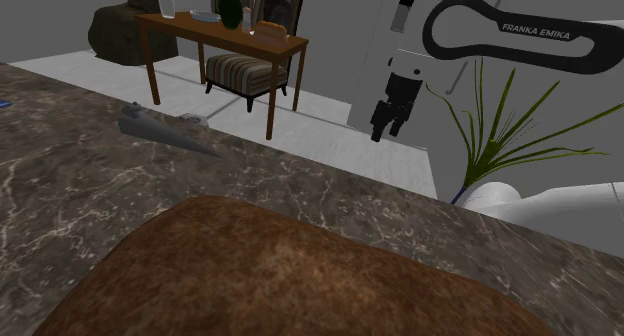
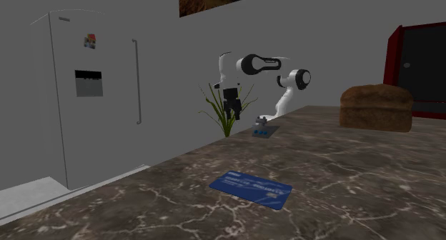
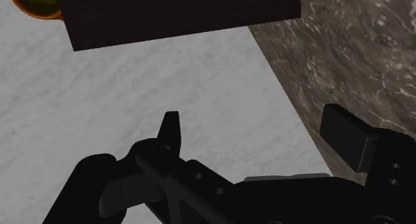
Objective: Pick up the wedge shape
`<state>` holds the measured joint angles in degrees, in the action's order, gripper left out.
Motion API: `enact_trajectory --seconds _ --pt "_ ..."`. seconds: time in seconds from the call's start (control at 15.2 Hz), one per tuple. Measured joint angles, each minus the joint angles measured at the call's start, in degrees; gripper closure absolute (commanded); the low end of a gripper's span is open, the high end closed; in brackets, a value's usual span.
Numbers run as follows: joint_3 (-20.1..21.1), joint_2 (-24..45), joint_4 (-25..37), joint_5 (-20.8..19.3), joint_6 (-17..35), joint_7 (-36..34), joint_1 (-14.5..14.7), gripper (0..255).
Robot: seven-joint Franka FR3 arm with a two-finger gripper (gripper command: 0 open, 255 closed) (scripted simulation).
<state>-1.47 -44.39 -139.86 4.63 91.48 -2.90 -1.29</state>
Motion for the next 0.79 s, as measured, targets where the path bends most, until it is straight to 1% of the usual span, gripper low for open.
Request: enact_trajectory --seconds 0.13,0.26,0.33,0.79 --pt "0.41 0.55 0.42 0.31 0.34 -0.19 0.32 0" --pt "1.96 2.93 2.25 1.42 1.59 -1.02 1.46 0" --pt "2.61 3.03 2.57 1.84 1.78 -1.28 1.98 0" --pt "8.43 11.68 10.31 4.64 5.86 -4.08 5.67 0"
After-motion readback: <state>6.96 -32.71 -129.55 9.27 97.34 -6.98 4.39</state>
